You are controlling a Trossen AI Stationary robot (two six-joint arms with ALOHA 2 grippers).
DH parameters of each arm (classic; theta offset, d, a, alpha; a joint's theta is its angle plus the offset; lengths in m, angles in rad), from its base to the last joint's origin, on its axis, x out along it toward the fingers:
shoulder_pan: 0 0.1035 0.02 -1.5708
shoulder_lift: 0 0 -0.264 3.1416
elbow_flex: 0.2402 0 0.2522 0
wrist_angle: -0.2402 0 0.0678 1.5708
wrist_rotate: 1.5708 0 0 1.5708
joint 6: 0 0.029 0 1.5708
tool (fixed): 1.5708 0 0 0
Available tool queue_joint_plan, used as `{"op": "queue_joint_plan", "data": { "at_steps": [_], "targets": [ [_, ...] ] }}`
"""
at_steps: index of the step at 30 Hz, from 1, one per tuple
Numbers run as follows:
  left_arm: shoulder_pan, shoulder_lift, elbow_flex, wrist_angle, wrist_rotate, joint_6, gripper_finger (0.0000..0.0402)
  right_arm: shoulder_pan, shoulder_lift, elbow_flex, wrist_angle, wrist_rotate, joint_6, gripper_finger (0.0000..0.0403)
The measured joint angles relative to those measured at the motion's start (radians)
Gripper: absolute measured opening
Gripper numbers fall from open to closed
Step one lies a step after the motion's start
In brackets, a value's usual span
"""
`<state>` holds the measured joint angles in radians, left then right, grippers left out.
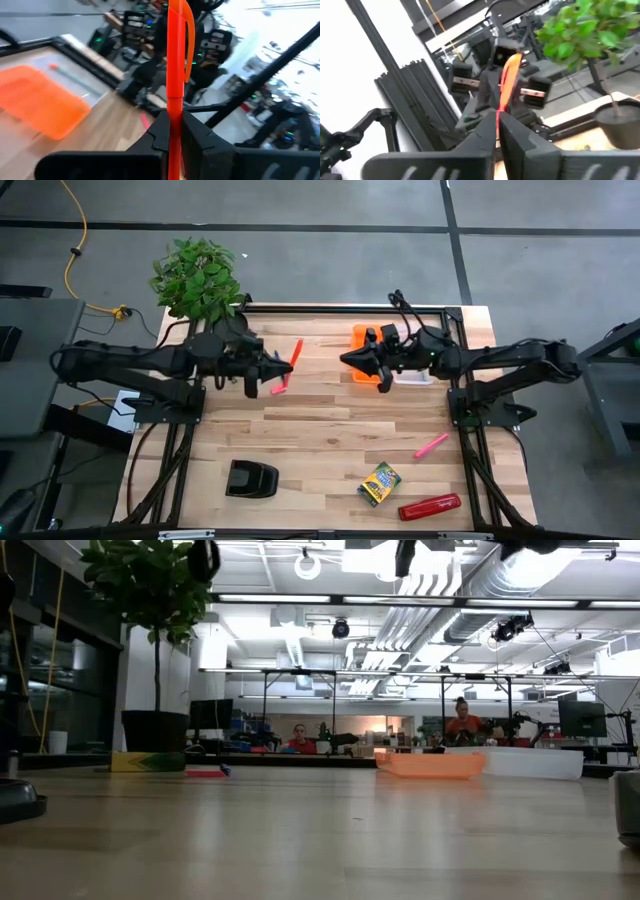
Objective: Pack school essentials
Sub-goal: Put the orange pen into the orange supply box
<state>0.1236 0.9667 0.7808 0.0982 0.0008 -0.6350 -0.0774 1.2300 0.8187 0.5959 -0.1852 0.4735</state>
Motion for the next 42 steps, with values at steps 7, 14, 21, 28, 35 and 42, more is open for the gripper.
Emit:
{"op": "queue_joint_plan", "data": {
  "at_steps": [7,14,21,28,35,42],
  "targets": [
    [0.009,0.092,0.069,0.034,-0.030,0.048,0.0005,0.033,0.134,0.169,-0.100,0.055,-0.061,0.0149],
    [-0.001,0.159,0.134,0.045,-0.129,0.156,0.0005,0.022,0.209,0.275,-0.143,0.068,-0.037,0.0214],
    [-0.015,0.163,0.140,0.169,-0.150,0.238,0.0005,-0.010,0.209,0.280,-0.131,0.077,0.014,0.0207],
    [-0.014,0.198,0.140,0.199,-0.141,0.219,0.0005,0.002,0.209,0.280,-0.044,0.020,0.020,0.0197],
    [-0.011,0.248,0.140,0.280,-0.149,0.205,0.0005,0.002,0.209,0.280,-0.052,0.010,0.017,0.0195],
    [-0.011,0.248,0.140,0.281,-0.136,0.187,0.0005,0.001,0.209,0.280,-0.061,0.004,-0.003,0.0164]
  ]
}}
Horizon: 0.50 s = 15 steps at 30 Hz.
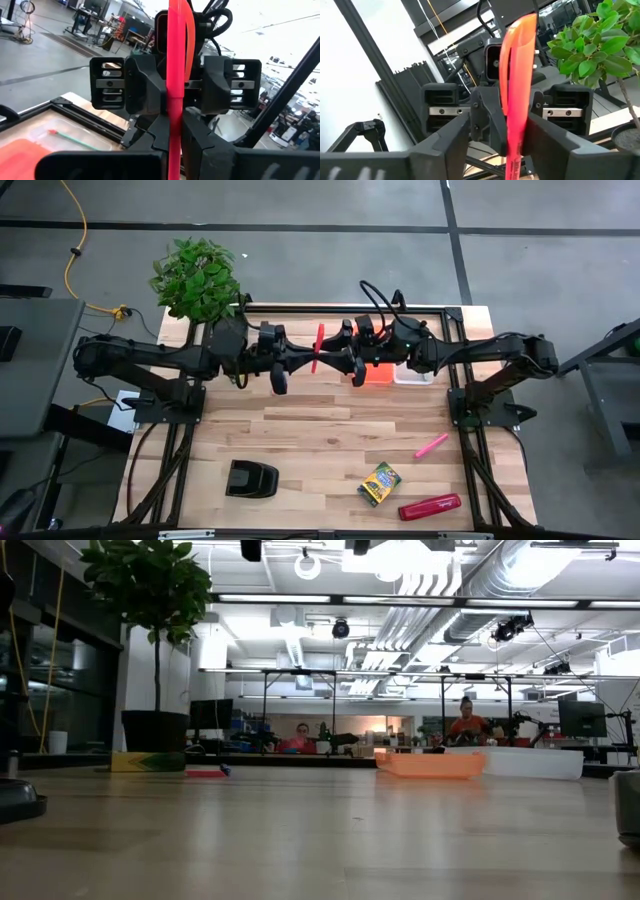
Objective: Pack school essentials
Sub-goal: Put the orange pen into the orange supply box
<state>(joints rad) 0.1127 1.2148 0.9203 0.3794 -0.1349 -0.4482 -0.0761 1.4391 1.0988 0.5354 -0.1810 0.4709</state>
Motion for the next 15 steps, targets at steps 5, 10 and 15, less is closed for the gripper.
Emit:
{"op": "queue_joint_plan", "data": {
  "at_steps": [5,10,15],
  "targets": [
    [-0.001,0.000,0.000,0.002,0.001,-0.012,0.0005,-0.001,0.000,0.000,-0.007,0.005,0.000,0.0099],
    [-0.005,0.000,0.000,-0.001,0.000,-0.012,0.0005,-0.001,0.000,0.000,-0.022,0.004,0.000,0.0043],
    [-0.005,-0.002,0.000,-0.001,-0.001,-0.012,0.0005,-0.001,0.000,0.000,-0.022,0.004,0.000,0.0019]
  ]
}}
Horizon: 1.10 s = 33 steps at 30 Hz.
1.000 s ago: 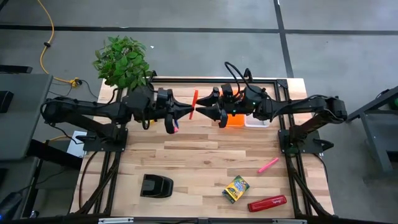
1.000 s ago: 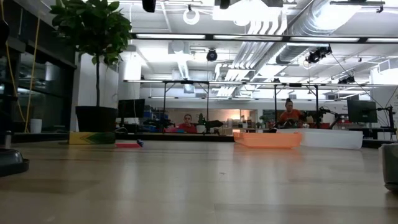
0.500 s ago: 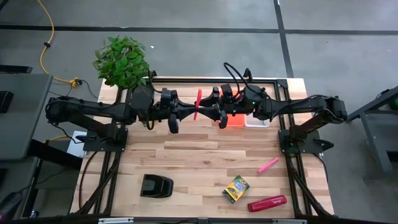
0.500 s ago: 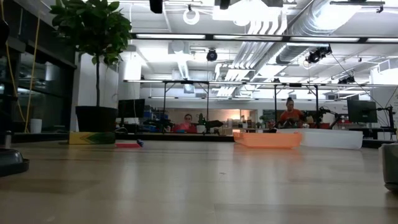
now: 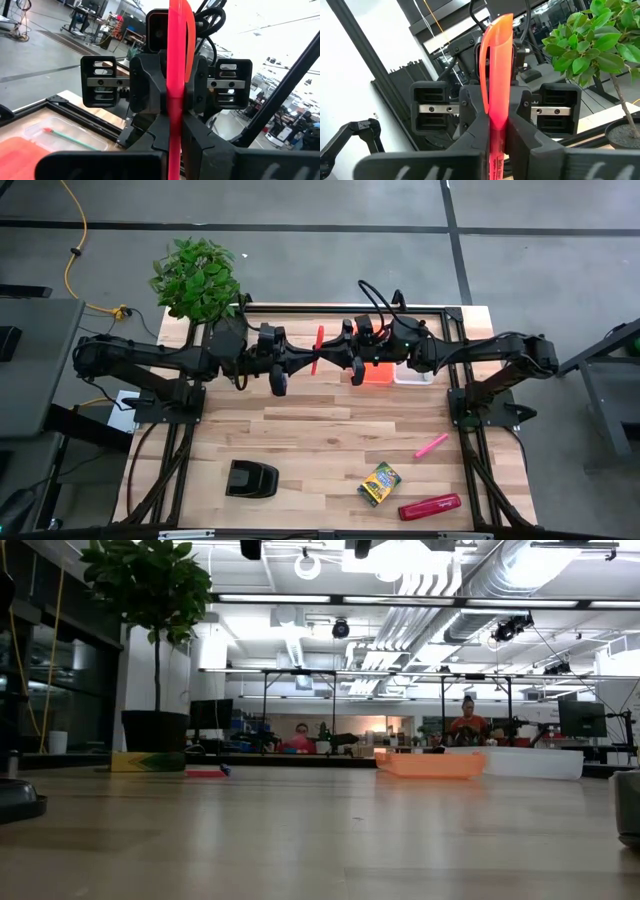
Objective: Pack school essentials
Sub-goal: Put the orange pen into the orange supply box
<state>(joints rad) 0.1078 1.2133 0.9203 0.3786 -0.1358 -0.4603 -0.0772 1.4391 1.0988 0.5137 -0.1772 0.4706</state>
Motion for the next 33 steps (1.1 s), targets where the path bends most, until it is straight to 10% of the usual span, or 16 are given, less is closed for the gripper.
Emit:
{"op": "queue_joint_plan", "data": {
  "at_steps": [17,25,33],
  "targets": [
    [0.057,-0.061,0.000,-0.195,0.162,0.000,0.0135,-0.022,-0.020,0.000,-0.057,-0.066,-0.007,0.0020],
    [0.127,-0.272,0.000,-0.460,0.252,0.031,0.0169,-0.085,-0.200,0.000,-0.449,-0.063,-0.137,0.0020],
    [0.117,-0.494,-0.006,-0.688,0.063,0.096,0.0159,-0.080,-0.425,0.000,-0.927,0.101,-0.184,0.0021]
  ]
}}
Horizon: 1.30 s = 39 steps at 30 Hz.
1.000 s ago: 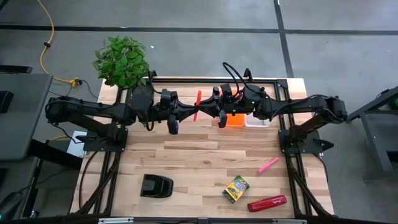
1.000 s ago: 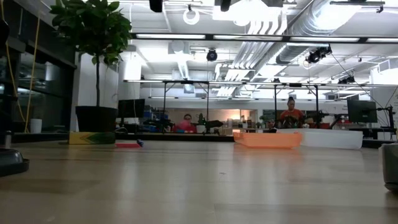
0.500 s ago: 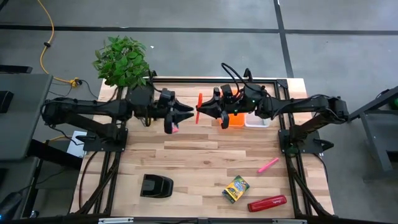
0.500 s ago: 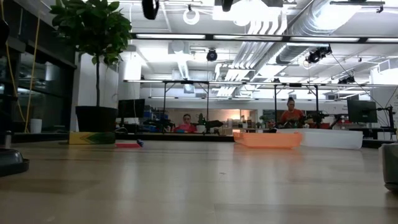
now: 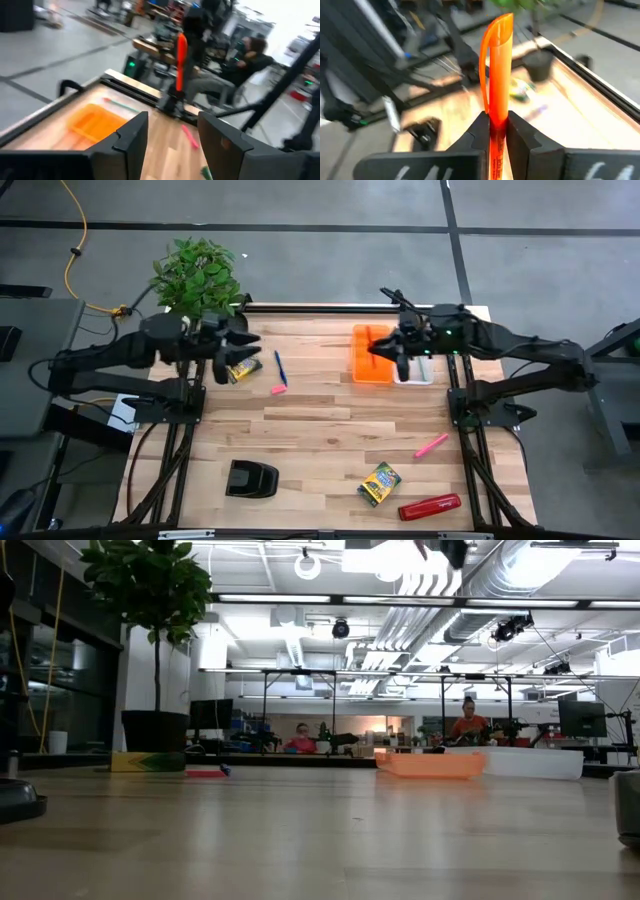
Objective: Pack school essentials
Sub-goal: Put the orange pen into the orange supply box
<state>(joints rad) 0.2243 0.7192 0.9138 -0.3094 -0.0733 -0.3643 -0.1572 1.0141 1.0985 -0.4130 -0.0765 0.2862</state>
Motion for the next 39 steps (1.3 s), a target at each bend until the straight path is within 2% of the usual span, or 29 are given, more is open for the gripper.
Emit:
{"op": "queue_joint_plan", "data": {
  "at_steps": [4,8,16,24,27,31,35,39],
  "targets": [
    [-0.025,-0.075,-0.048,0.015,-0.079,0.000,0.0158,0.049,-0.063,0.000,-0.110,0.117,-0.001,0.0021],
    [-0.050,-0.119,-0.141,0.110,-0.092,-0.019,0.0158,0.098,-0.075,0.000,-0.104,0.163,-0.044,0.0021],
    [-0.074,-0.114,-0.178,0.142,-0.033,0.062,0.0158,0.105,-0.047,-0.001,-0.014,0.093,-0.086,0.0021],
    [-0.076,-0.113,-0.179,0.142,-0.038,0.114,0.0158,0.105,-0.048,-0.001,-0.012,0.094,-0.083,0.0021],
    [-0.074,-0.114,-0.179,0.142,-0.041,0.114,0.0158,0.099,-0.049,-0.001,-0.014,0.140,-0.054,0.0021],
    [-0.074,-0.114,-0.179,0.142,-0.041,0.106,0.0158,0.016,-0.049,-0.001,-0.108,0.232,0.063,0.0021],
    [-0.074,-0.114,-0.179,0.142,-0.041,0.106,0.0158,-0.129,-0.038,-0.001,-0.337,0.266,0.153,0.0021],
    [-0.074,-0.114,-0.179,0.142,-0.041,0.106,0.0158,-0.255,0.018,-0.001,-0.563,0.263,0.168,0.0021]
  ]
}}
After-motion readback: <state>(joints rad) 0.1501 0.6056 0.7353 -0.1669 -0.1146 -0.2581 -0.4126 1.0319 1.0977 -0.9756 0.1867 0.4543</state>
